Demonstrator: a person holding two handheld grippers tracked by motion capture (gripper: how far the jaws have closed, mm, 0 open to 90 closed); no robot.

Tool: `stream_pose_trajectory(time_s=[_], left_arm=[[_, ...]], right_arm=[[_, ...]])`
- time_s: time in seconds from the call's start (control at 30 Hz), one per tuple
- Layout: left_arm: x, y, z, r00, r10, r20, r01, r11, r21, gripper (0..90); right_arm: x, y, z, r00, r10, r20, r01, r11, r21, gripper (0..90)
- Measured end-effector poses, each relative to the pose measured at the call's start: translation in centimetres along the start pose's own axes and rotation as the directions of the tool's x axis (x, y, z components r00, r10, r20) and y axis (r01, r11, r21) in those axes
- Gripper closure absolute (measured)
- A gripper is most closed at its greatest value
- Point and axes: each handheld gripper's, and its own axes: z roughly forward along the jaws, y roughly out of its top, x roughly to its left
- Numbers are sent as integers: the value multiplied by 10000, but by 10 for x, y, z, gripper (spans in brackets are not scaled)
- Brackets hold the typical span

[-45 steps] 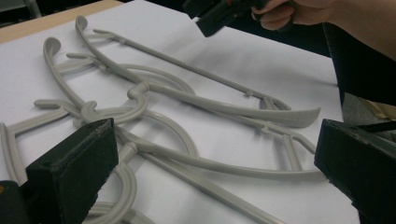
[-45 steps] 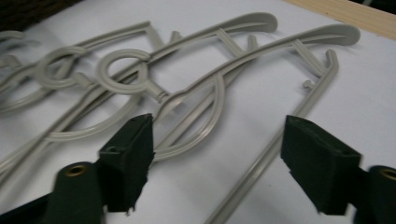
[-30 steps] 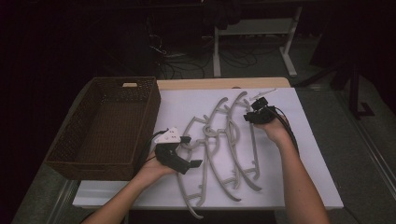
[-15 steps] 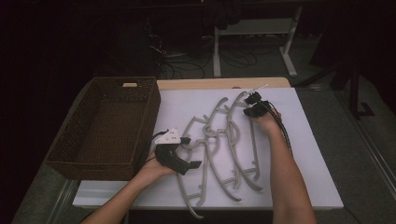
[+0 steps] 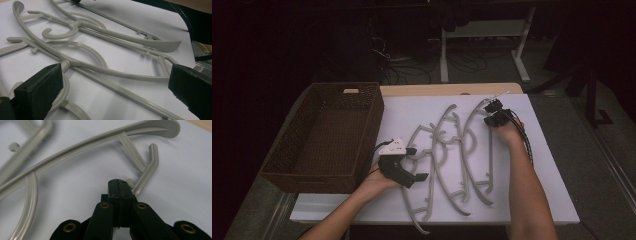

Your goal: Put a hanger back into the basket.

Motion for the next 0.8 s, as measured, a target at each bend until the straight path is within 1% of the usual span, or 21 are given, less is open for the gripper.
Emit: stream_pose_trajectory(time_s=[0.07,0.1,0.17,0.2,0.3,0.43,0.47,0.5,0.57,0.6,0.63,0.7,0.8], left_arm=[[0,0,0,10000,7,-11,-7,10000,11,0],[0,0,0,10000,0,2,0,10000,14,0],[0,0,1,10000,10,6,-10,10000,29,0],[-1,0,2,10000,15,14,-15,10000,47,0],[-1,0,3,10000,18,19,-18,10000,71,0],[-3,0,3,10000,67,43,-67,9999,96,0],[-3,0,3,10000,65,48,-65,9999,104,0],[-3,0,4,10000,73,48,-74,9999,124,0],[-3,0,4,10000,47,53,-48,9999,130,0],[-3,0,4,10000,42,42,-43,9999,139,0],[-4,0,4,10000,49,35,-49,9999,136,0],[-4,0,4,10000,43,50,-44,9999,116,0],[-4,0,4,10000,70,39,-71,9998,181,0]], right_arm=[[-6,-6,-4,9998,63,192,-64,9999,95,891],[-12,-12,-9,9995,159,271,-162,9998,134,891],[-12,-12,-9,9995,159,271,-162,9998,134,891],[-19,-22,-14,9986,321,412,-329,9993,189,891],[-24,-30,-19,9976,399,558,-415,9988,275,891],[-33,-45,-26,9951,676,722,-703,9969,363,892],[-36,-51,-31,9940,808,742,-835,9960,333,892],[-36,-51,-31,9940,808,742,-835,9960,333,892],[-37,-59,-34,9934,859,757,-887,9955,341,892],[-37,-59,-34,9934,859,757,-887,9955,341,892],[-38,-60,-35,9928,948,739,-976,9946,362,892],[-38,-61,-36,9926,868,851,-909,9948,450,891],[-40,-65,-39,9896,949,1085,-1014,9933,560,892]])
